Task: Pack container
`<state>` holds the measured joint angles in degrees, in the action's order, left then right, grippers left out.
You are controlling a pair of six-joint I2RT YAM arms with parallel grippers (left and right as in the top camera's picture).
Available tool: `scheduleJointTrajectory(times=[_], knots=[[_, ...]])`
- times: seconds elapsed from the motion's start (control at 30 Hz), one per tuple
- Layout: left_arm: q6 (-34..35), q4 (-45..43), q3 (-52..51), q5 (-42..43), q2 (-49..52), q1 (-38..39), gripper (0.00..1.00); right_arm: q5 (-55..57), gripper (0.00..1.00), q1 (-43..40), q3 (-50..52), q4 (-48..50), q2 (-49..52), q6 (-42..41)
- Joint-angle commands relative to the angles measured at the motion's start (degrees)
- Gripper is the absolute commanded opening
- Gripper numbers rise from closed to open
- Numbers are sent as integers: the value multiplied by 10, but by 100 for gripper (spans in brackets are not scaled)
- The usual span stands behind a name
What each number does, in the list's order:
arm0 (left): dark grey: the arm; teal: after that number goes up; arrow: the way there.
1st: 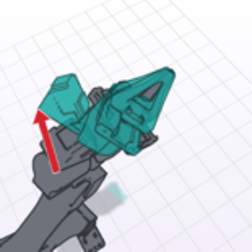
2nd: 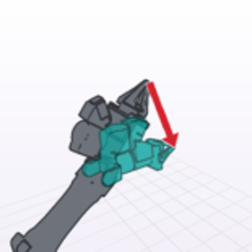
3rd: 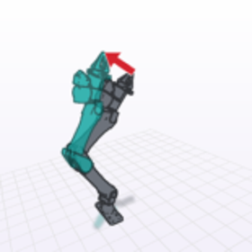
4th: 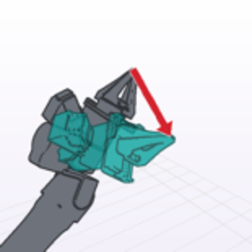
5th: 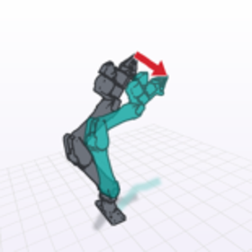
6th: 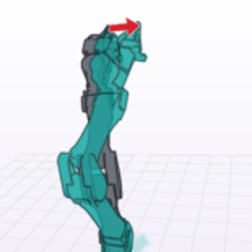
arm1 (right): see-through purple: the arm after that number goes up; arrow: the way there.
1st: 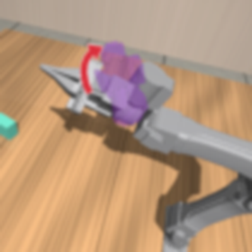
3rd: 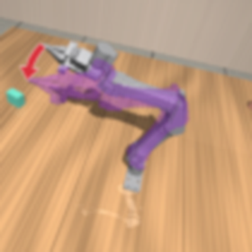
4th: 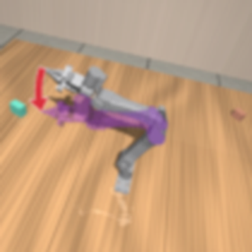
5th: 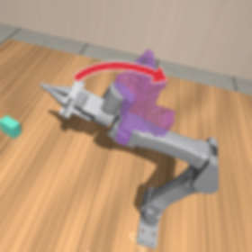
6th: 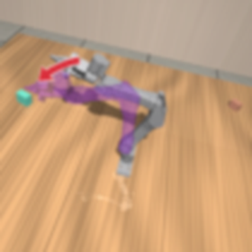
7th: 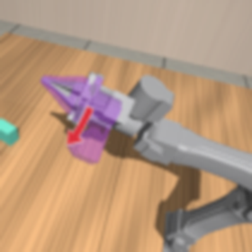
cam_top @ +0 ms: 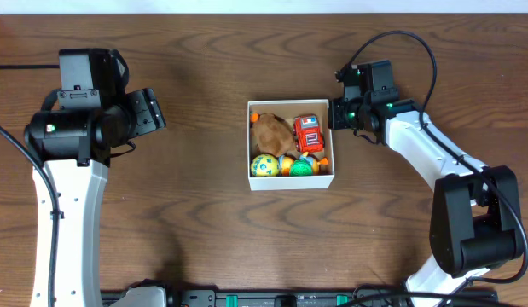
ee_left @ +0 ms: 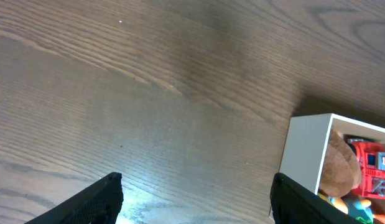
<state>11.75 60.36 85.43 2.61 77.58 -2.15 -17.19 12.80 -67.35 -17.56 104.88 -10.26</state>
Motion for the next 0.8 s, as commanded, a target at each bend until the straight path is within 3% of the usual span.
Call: scheduleJointTrajectory(times=[0.0,0.13,0.3,0.47,0.53,0.57,0.63,0.77], knots=[[-3,2,-1,0,3,-2,76,-27,4,6,0,14,0,-4],[-3,2,-1,0,3,-2,76,-13,13,-1,-1,4,0,-4],[-4,2,-1,0,3,-2,76,84,17,-29,-1,-25,-15,-4],[-32,-9,-1,0,3,-1,76,165,29,-78,-5,-38,-73,8],[-48,-21,-1,0,3,-1,76,191,46,-100,-5,-45,-105,29],[-59,-27,-1,0,3,0,77,203,61,-108,-5,-48,-116,38],[-68,-40,-1,-2,4,0,98,207,97,-125,-5,-57,-140,64],[-68,-57,-1,-5,5,0,98,209,99,-151,-5,-71,-179,68]])
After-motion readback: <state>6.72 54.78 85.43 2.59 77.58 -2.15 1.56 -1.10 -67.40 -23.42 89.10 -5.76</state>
